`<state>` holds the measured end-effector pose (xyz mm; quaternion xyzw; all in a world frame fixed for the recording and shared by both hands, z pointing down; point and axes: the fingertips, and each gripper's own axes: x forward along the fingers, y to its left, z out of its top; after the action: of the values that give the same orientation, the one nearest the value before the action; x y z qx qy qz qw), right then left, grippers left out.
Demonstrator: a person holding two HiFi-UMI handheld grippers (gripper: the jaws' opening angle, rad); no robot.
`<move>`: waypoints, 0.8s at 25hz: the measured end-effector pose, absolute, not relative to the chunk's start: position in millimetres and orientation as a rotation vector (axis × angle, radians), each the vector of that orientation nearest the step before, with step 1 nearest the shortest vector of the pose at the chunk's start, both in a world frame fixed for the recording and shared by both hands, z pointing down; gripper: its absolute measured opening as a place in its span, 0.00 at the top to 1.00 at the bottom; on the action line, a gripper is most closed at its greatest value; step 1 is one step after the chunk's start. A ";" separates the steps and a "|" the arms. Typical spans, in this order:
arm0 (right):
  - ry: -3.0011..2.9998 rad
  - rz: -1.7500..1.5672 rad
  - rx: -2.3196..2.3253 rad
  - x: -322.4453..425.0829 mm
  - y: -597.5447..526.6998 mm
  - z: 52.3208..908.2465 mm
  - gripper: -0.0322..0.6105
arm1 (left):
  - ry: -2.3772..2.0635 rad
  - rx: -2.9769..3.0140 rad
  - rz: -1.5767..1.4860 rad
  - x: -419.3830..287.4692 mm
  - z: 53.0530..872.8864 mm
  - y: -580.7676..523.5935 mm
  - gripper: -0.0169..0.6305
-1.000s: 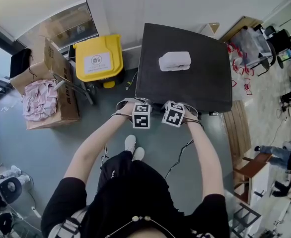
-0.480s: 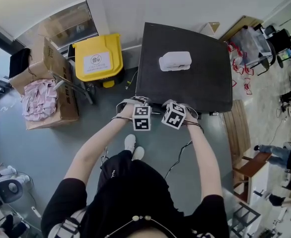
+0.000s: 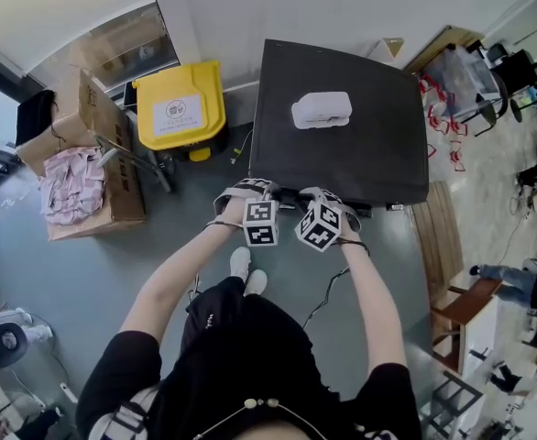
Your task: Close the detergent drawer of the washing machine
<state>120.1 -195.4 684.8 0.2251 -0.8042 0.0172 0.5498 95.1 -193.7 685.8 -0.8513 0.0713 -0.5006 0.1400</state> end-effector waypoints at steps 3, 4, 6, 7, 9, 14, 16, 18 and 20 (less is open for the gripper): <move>-1.898 0.044 0.521 120.6 -196.6 684.4 0.85 | 0.235 -2.457 -1.446 95.4 685.6 -195.2 0.88; -1.895 0.047 0.502 120.3 -196.7 683.9 0.85 | 0.240 -2.457 -1.448 95.3 685.2 -195.9 0.88; -1.890 0.051 0.467 119.8 -196.6 681.9 0.86 | 0.245 -2.462 -1.453 95.3 683.9 -196.8 0.87; -1.890 0.049 0.456 119.7 -196.6 680.7 0.87 | 0.248 -2.467 -1.451 95.7 682.9 -196.8 0.87; -1.889 0.037 0.451 120.2 -196.3 678.9 0.87 | 0.259 -2.467 -1.440 97.1 681.2 -196.5 0.87; -1.894 0.015 0.491 122.1 -197.4 678.5 0.87 | 0.316 -2.398 -1.419 98.1 679.7 -196.9 0.87; -1.884 0.001 0.501 122.0 -197.6 679.0 0.86 | 0.366 -2.380 -1.401 98.1 678.3 -198.3 0.87; -1.856 -0.048 0.515 121.2 -198.4 681.3 0.86 | 0.417 -2.357 -1.382 97.8 677.5 -199.9 0.86; -1.826 -0.103 0.548 120.7 -198.8 683.5 0.86 | 0.469 -2.343 -1.363 97.2 678.4 -200.9 0.86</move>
<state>120.7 -198.8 683.5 0.2343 -0.7805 -0.0440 0.5779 97.2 -200.9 678.4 -0.8356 0.1672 -0.4860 0.1940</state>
